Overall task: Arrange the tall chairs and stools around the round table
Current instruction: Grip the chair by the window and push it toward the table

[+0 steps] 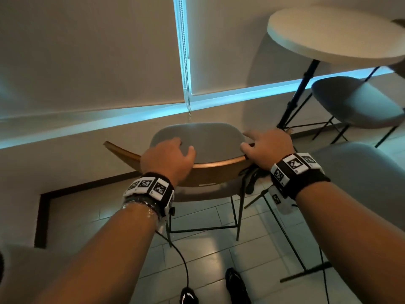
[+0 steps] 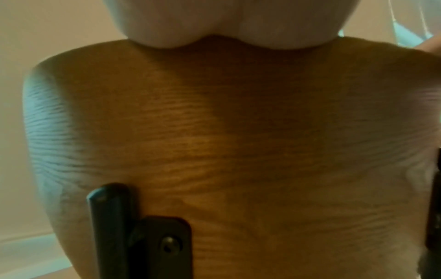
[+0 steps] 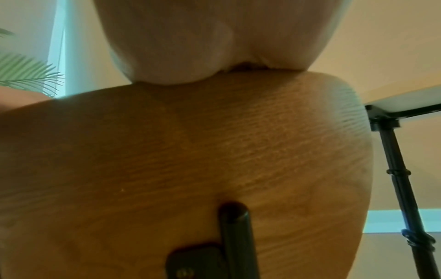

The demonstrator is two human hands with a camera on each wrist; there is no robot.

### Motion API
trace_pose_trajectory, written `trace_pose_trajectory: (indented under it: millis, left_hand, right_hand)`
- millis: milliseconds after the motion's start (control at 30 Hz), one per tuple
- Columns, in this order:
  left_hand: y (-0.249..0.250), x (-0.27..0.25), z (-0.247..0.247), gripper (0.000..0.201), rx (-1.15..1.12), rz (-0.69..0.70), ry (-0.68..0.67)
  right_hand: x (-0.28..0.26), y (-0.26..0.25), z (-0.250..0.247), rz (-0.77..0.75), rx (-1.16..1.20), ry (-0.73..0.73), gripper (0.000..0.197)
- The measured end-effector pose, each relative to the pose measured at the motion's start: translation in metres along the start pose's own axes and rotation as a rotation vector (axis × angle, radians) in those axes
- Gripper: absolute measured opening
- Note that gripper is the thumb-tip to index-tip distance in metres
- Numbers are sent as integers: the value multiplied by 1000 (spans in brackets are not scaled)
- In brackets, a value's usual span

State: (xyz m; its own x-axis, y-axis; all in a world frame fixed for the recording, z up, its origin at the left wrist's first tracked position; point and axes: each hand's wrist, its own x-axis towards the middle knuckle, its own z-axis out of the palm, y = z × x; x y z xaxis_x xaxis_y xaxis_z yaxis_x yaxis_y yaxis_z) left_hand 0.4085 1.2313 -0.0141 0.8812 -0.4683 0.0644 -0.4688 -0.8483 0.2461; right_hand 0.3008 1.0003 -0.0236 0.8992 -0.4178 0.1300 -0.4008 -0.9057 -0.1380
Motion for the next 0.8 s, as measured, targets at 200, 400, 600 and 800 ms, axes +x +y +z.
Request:
trace_pose_trajectory:
  millis: [200,400,600,800]
  left_hand:
    - [-15,-3,-5,47,13,109,29]
    - [-41,4,-3,46,-18,222,69]
    - [-55,15,-1,41,-22,257,46]
    - [-50,15,4,50,-83,185,74]
  right_hand:
    - [-29,-17,-1,74,-14,49,57]
    - [-56,-43,-8,155,-9,-31,56]
    - [-59,-53,-11,194,136,-71,66]
    - [-30,-7,-19,312,189,-76,57]
